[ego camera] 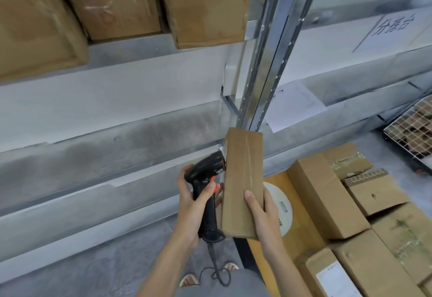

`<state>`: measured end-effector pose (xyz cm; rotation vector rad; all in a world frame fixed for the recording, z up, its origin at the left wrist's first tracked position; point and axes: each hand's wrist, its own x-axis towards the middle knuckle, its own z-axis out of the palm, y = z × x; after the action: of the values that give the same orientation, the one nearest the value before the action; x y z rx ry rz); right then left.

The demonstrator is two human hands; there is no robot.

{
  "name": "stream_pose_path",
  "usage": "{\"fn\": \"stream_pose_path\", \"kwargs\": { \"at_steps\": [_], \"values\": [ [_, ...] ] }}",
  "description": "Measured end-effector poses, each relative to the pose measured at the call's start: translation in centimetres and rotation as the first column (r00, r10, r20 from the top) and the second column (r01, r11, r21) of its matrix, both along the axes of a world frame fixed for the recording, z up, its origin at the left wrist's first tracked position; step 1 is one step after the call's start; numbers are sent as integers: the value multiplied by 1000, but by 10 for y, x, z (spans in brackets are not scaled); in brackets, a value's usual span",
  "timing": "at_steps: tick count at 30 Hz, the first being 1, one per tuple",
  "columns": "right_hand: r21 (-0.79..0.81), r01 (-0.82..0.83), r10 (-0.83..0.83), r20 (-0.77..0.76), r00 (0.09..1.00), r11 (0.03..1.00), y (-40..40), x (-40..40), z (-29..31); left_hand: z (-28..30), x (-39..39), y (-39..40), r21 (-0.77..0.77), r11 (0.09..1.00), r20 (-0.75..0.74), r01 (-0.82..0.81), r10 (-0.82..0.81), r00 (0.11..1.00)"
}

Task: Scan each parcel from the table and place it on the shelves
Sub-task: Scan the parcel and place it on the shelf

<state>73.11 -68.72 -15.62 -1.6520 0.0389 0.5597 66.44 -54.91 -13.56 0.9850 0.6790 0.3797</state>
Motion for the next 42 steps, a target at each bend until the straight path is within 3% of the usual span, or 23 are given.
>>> {"fn": "stream_pose_path", "kwargs": {
  "at_steps": [5,10,16,23,30,37,42],
  "values": [
    [-378,-45,161,280,946,925,4,6,11,3,-1,-2,-26,999,9,-34,34,999],
    [-523,-98,266,256,929,847,19,-4,13,4,-2,-6,34,999,18,7,-8,1000],
    [-197,33,39,353,935,980,18,-3,15,11,-6,4,134,989,4,-56,56,998],
    [65,4,-29,391,920,998,28,-3,34,21,-14,16,198,976,39,-86,80,996],
    [86,-152,109,375,921,985,42,-3,40,37,-18,25,228,962,103,-148,127,986],
    [137,-132,63,419,906,982,53,-3,46,43,-29,38,249,945,133,-211,183,974],
    [11,-43,31,546,837,999,55,-3,51,47,-41,55,399,892,130,-214,176,976]
  ]
}}
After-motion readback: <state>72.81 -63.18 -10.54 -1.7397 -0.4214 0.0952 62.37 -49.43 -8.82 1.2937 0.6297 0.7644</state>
